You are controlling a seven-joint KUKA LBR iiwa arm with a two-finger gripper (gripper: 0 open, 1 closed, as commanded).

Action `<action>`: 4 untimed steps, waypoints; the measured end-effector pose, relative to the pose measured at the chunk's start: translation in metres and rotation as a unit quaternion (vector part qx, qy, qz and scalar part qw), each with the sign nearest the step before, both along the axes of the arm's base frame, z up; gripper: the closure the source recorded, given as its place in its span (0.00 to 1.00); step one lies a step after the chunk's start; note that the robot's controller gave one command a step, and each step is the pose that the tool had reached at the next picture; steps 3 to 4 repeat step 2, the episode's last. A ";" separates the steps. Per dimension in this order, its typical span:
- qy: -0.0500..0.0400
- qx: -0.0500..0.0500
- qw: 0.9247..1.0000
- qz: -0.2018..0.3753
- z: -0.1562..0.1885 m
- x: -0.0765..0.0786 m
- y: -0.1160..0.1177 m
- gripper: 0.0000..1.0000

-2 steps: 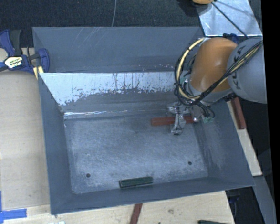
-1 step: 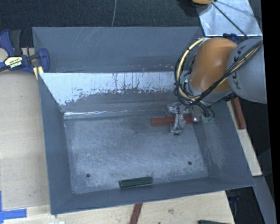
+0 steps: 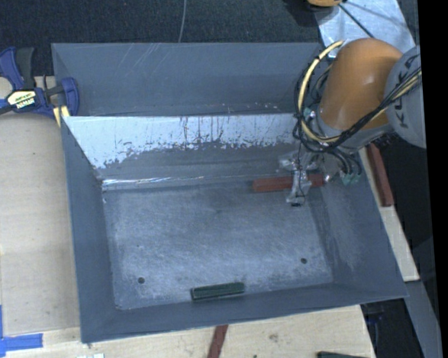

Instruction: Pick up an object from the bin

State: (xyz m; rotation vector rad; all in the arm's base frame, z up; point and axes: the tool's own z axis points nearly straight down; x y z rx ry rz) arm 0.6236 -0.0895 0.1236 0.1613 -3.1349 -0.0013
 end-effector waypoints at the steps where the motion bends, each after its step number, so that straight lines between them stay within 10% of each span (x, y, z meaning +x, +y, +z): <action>1: -0.004 0.000 1.000 -0.028 0.154 -0.004 0.008 1.00; 4: -0.003 0.000 1.000 -0.028 0.154 -0.004 0.008 1.00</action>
Offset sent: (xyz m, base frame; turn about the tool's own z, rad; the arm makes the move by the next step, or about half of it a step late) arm 0.0000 0.0000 0.0000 0.0000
